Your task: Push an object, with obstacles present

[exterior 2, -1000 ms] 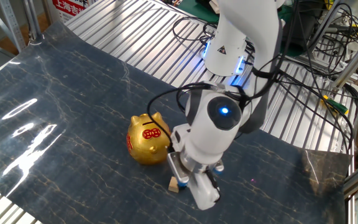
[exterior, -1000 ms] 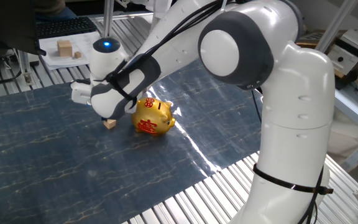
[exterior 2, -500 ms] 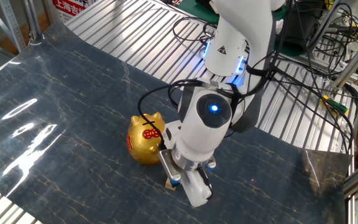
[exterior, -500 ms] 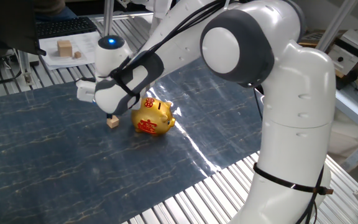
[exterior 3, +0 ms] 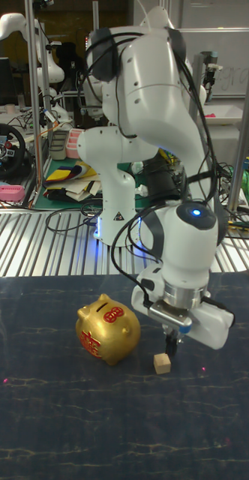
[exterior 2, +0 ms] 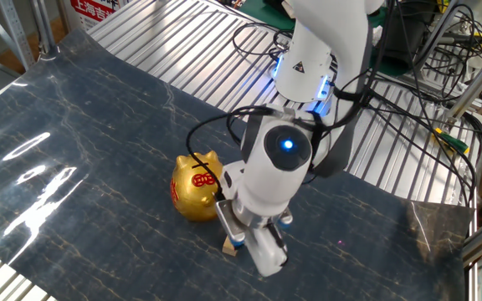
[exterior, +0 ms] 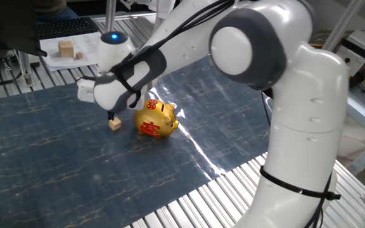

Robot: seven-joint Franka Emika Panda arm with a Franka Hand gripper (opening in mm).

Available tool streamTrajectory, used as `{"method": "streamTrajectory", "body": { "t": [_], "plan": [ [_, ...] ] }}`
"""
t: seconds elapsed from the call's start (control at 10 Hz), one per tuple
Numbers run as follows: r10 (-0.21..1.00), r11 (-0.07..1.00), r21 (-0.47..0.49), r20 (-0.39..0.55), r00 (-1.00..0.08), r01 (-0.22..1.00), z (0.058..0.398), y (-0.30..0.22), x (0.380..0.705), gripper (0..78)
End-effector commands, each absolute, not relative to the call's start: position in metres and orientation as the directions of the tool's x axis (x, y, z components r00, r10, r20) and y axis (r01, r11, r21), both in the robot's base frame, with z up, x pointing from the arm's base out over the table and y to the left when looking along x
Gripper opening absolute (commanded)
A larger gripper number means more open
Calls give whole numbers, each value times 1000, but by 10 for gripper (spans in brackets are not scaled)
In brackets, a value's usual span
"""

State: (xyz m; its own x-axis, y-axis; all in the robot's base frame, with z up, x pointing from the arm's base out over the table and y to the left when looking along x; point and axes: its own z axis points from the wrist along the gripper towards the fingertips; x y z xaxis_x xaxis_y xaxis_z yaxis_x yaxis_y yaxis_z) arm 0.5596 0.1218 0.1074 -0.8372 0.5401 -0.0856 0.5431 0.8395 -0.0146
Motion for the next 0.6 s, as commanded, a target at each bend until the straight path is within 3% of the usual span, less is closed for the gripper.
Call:
{"method": "streamTrajectory", "body": {
  "t": [0.1,0.6],
  "plan": [
    [502,864,-13,-51,-863,504,113,131,540,0],
    [441,896,-22,-54,-896,443,95,126,525,0]
  ]
}}
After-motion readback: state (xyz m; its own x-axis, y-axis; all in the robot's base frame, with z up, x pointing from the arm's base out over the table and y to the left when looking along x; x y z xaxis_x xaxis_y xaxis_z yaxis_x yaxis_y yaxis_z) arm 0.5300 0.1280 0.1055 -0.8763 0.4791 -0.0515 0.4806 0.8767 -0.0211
